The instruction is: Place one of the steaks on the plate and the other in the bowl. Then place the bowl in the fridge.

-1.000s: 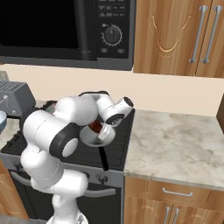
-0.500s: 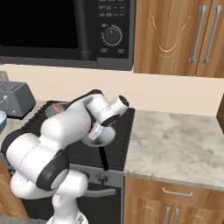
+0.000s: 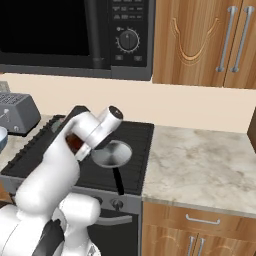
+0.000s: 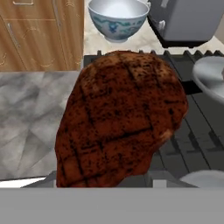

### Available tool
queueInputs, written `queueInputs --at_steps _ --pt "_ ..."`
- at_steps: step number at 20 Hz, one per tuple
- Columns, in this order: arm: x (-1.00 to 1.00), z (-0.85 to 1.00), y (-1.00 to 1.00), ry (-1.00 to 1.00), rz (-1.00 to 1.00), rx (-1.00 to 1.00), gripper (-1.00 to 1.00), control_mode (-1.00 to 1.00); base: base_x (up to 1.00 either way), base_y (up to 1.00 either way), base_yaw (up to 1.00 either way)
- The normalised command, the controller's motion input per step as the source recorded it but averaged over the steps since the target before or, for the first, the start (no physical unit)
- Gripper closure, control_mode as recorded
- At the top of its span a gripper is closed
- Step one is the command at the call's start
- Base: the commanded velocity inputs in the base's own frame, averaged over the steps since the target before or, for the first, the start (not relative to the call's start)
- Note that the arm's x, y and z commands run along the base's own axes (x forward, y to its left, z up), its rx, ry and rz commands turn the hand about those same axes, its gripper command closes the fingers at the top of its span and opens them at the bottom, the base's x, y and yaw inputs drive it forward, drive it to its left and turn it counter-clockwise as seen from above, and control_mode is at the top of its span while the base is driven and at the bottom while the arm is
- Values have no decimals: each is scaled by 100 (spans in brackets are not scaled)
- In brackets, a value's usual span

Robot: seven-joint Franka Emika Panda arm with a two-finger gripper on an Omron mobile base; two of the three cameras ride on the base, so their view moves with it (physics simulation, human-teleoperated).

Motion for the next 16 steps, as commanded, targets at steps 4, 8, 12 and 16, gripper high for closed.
queueInputs --at_steps 4,8,12,16 --pt "-25 43 59 0 0 -8 100 -100 0 0 0" --pt "-4 46 61 -1 0 -13 100 -100 0 0 0" --pt "0 51 60 0 6 -13 100 -100 0 0 0" --pt "6 36 64 3 12 -15 100 -100 0 0 0"
